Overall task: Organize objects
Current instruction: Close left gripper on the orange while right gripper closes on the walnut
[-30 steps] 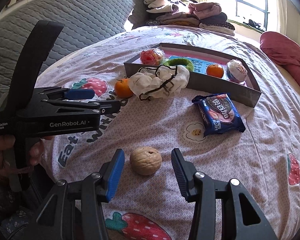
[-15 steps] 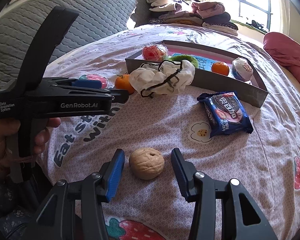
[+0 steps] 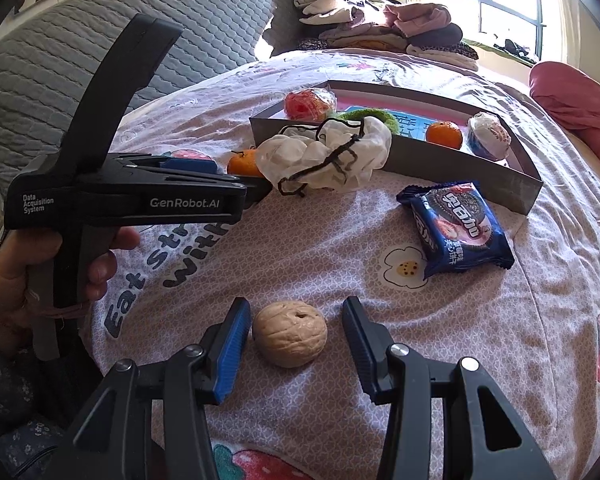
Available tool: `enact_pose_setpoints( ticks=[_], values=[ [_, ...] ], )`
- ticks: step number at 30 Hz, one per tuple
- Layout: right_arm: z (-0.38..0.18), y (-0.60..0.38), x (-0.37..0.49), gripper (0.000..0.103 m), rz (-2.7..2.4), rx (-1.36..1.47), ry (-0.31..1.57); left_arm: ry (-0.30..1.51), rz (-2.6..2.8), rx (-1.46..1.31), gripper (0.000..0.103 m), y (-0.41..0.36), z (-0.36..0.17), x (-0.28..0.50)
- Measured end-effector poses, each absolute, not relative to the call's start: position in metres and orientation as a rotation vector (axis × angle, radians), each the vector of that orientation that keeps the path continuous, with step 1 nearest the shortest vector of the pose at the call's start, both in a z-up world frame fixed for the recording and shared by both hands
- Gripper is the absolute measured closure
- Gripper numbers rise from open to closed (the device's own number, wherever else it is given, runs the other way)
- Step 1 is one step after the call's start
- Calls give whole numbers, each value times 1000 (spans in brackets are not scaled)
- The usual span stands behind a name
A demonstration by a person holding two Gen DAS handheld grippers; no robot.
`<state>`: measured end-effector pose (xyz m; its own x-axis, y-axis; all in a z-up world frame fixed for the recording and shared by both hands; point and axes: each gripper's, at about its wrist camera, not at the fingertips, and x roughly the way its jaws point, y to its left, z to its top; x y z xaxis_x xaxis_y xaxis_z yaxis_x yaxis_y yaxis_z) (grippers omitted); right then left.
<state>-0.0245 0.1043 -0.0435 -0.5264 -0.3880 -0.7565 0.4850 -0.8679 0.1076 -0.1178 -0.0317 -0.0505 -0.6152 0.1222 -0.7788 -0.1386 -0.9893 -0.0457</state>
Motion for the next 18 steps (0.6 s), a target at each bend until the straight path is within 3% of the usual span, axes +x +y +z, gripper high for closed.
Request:
enact_pose_setpoints(
  ticks=[7, 16, 18],
  values=[
    [-43, 104, -23, 63, -2372, 1129, 168, 13, 2700, -1293, 34, -33, -52, -124],
    [-43, 103, -22, 68, -2364, 1124, 169, 16, 2681, -1277, 48, -30, -53, -126],
    [-43, 103, -22, 68, -2363, 1121, 169, 18, 2675, -1269, 56, -28, -52, -124]
  ],
)
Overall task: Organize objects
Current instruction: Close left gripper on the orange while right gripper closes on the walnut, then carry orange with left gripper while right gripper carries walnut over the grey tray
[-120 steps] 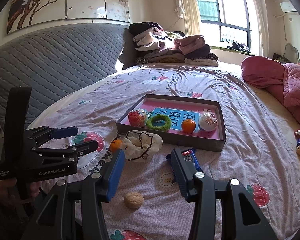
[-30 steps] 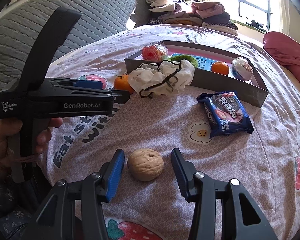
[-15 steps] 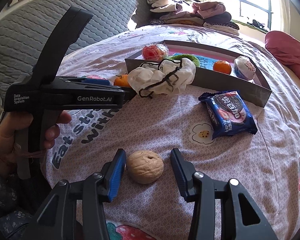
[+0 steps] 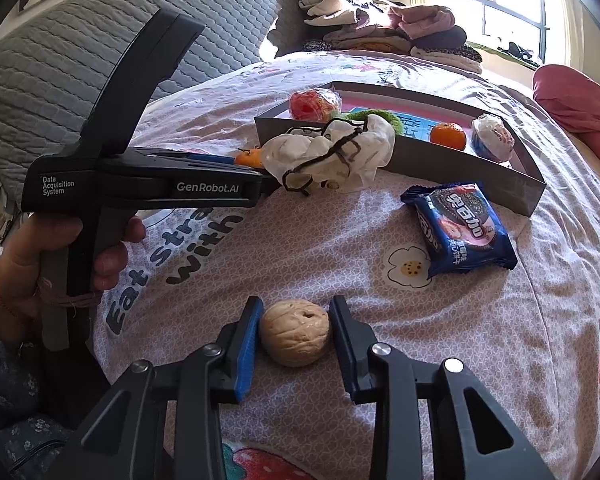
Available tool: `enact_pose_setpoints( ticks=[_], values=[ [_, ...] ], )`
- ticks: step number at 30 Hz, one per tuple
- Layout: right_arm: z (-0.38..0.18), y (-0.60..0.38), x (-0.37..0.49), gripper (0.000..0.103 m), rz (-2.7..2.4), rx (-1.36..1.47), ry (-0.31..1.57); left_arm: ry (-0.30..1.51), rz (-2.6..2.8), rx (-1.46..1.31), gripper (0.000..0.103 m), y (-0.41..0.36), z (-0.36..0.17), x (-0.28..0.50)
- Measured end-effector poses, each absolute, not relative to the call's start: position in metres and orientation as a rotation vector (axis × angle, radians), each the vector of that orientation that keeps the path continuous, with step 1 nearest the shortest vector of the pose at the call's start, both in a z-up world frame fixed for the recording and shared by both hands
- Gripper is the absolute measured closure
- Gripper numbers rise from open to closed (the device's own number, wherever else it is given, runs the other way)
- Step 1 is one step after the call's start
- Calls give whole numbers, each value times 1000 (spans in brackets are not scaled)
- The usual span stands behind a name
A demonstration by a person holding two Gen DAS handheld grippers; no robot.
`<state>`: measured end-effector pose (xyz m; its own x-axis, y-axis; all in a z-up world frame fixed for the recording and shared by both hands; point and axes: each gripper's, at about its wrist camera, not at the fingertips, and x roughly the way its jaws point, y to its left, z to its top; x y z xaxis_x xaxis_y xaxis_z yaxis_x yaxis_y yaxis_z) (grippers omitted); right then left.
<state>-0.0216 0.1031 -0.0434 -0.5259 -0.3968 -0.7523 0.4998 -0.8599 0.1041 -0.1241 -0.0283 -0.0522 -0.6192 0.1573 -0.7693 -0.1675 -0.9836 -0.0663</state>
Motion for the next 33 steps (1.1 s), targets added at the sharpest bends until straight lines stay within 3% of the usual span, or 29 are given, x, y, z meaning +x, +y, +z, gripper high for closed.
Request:
enact_pose_setpoints(
  ticks=[2, 33],
  values=[
    [-43, 104, -22, 68, -2363, 1121, 162, 15, 2664, -1263, 63, -27, -52, -123],
    [-22, 114, -15, 68, -2414, 1016, 136, -50, 2702, -1213, 63, -37, -26, -73]
  ],
)
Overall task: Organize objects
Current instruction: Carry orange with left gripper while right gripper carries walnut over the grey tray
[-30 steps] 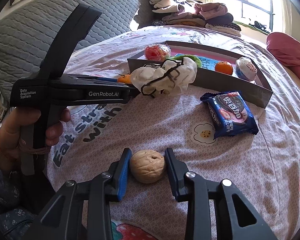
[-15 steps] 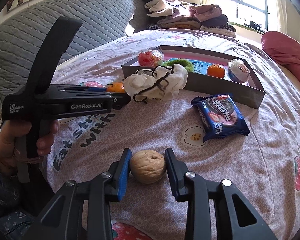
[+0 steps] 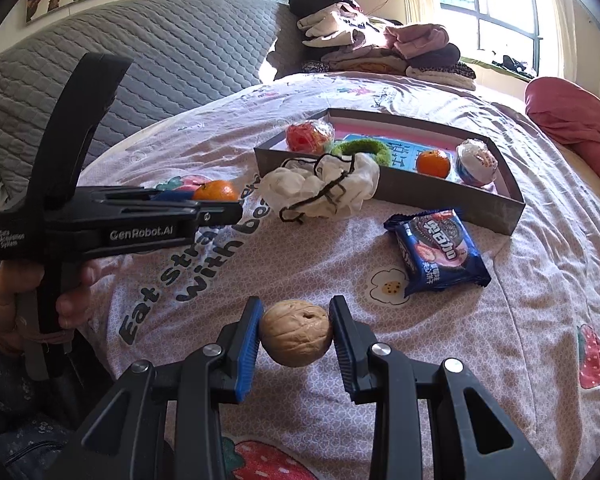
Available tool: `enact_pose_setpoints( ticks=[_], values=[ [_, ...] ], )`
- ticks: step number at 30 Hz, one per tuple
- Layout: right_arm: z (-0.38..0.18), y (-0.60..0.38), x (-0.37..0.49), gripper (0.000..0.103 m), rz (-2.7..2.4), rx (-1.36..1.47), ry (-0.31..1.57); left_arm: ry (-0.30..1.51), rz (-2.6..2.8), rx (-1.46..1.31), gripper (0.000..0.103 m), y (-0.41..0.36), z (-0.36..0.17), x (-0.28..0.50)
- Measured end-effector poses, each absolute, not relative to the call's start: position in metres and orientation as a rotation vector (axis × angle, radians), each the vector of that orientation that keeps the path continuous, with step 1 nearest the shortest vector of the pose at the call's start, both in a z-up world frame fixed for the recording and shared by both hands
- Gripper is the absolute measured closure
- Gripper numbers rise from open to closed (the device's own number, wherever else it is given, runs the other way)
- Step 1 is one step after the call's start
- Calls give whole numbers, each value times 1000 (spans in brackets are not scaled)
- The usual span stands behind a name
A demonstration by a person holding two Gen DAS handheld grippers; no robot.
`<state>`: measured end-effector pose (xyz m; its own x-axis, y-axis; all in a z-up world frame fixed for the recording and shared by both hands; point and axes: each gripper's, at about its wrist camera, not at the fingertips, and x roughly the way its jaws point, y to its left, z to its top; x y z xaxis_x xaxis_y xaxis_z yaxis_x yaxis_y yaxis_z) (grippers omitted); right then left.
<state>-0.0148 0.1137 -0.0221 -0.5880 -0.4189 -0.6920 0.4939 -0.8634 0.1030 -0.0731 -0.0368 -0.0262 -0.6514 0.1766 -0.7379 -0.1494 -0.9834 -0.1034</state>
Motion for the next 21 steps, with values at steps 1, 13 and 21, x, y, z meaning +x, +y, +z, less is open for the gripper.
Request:
enact_pose_setpoints(
  ticks=[1, 13, 21],
  values=[
    [-21, 115, -14, 68, -2418, 1008, 132, -43, 2705, -1205, 63, -36, -24, -71],
    [-1, 126, -8, 68, -2460, 933, 93, -5, 2723, -1136, 63, -19, -3, -51],
    [13, 130, -9, 68, -2501, 873, 97, -19, 2728, -1081, 63, -15, 10, -45]
  ],
)
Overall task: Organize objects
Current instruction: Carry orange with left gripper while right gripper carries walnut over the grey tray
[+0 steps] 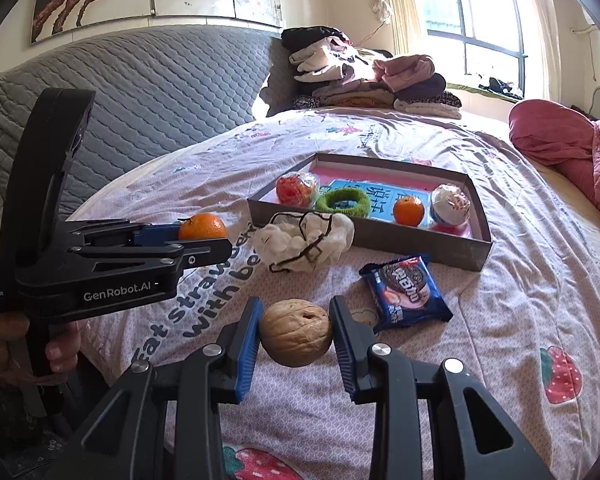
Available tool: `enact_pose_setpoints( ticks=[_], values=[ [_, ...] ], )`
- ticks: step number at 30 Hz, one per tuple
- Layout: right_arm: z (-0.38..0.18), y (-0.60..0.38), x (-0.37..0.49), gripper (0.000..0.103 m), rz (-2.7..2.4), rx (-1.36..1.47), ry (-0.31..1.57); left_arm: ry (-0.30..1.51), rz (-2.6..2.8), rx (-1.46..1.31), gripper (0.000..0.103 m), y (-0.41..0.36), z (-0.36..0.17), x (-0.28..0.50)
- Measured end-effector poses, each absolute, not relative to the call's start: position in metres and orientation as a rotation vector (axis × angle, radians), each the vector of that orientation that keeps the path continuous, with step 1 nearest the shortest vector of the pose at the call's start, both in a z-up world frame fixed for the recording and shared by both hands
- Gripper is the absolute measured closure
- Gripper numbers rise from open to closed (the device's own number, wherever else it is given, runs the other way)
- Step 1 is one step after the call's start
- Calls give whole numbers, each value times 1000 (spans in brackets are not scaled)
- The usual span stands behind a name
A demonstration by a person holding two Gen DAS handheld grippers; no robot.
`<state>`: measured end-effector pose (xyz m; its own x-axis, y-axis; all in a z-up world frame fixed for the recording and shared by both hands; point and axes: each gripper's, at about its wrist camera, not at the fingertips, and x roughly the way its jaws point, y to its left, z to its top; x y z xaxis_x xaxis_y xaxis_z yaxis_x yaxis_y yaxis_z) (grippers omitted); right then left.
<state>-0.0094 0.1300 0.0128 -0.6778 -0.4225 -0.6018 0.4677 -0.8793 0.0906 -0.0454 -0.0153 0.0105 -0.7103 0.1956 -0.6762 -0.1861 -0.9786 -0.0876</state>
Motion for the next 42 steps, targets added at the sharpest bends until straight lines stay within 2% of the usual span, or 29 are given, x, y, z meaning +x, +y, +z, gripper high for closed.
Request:
enact_pose_setpoints(
  ticks=[20, 42],
  values=[
    [63, 136, -35, 68, -2581, 698, 103, -18, 2772, -863, 63, -4, 66, -58],
    [99, 152, -101, 68, -2697, 535, 135, 56, 2793, -715, 63, 12, 89, -133]
  ],
)
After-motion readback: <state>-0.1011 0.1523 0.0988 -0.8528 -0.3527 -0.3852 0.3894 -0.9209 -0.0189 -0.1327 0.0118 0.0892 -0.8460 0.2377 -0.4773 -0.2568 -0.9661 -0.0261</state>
